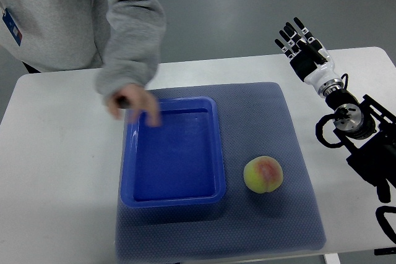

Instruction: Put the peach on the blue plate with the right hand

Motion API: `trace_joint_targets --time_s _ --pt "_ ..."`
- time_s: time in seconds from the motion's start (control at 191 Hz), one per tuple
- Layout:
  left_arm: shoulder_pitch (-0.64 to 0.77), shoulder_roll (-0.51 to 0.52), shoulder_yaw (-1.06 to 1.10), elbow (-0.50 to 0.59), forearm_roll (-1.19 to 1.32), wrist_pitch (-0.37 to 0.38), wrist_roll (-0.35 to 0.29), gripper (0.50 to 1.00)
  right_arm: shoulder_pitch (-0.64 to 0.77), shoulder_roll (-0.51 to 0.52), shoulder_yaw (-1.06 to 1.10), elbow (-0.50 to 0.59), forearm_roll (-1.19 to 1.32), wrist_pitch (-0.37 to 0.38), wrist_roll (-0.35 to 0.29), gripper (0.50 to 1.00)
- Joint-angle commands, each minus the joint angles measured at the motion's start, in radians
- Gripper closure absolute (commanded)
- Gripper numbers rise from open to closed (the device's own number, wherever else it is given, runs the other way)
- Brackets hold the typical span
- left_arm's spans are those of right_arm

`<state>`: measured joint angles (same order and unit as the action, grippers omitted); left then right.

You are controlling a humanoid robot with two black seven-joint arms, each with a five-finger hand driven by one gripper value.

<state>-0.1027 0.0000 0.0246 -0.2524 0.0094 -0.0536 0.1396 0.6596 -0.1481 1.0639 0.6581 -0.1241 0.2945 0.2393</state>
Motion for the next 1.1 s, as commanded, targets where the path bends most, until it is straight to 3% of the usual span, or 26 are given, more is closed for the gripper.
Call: trace_joint_targets --time_s 0.0,0.303,0.314,0.434,0.534,0.544,0.659,0.779,0.879,0.931,0.936,0.989,1.093 --pt "0.000 0.000 0.000 0.001 0.000 0.000 0.000 0.500 0.001 -0.001 -0.001 0.000 0.000 0.002 -0.001 0.568" --pt "0.000 0.000 0.001 -0.001 0.001 0.000 0.002 0.500 0.009 -0.014 -0.027 0.014 -0.020 0.018 -0.003 0.568" --pt "0.000 0.000 0.001 -0.001 0.001 0.000 0.001 0.500 0.021 -0.062 -0.090 0.067 -0.074 0.034 -0.015 0.568" --pt "0.000 0.000 0.000 0.001 0.001 0.000 0.000 0.500 0.066 -0.189 -0.235 0.182 -0.210 0.083 -0.041 0.568" --pt "0.000 0.000 0.001 0.001 0.001 0.000 0.002 0.500 0.110 -0.251 -0.337 0.213 -0.272 0.121 -0.064 0.568" --pt "0.000 0.000 0.000 -0.002 0.001 0.000 0.000 0.500 0.178 -0.336 -0.490 0.241 -0.334 0.158 -0.089 0.568" --pt "0.000 0.000 0.000 -0.004 0.001 0.000 0.000 0.500 0.339 -0.482 -0.766 0.348 -0.411 0.207 -0.097 0.568" --pt "0.000 0.000 0.000 0.002 0.000 0.000 0.002 0.500 0.612 -0.645 -1.090 0.529 -0.499 0.284 -0.121 0.568" --pt "0.000 0.000 0.000 0.002 0.000 0.000 0.001 0.500 0.837 -0.711 -1.309 0.690 -0.558 0.316 -0.169 0.568" --pt "0.000 0.000 0.000 0.002 0.000 0.000 0.002 0.500 0.838 -0.711 -1.309 0.690 -0.558 0.316 -0.169 0.568" --pt "0.000 0.000 0.000 -0.001 0.000 0.000 0.000 0.500 0.953 -0.719 -1.428 0.777 -0.583 0.316 -0.202 0.568" --pt "0.000 0.000 0.001 -0.004 0.001 0.000 0.002 0.500 1.054 -0.716 -1.518 0.845 -0.594 0.310 -0.235 0.568" --pt "0.000 0.000 0.000 -0.004 0.001 0.000 0.002 0.500 1.118 -0.697 -1.585 0.899 -0.594 0.267 -0.259 0.570"
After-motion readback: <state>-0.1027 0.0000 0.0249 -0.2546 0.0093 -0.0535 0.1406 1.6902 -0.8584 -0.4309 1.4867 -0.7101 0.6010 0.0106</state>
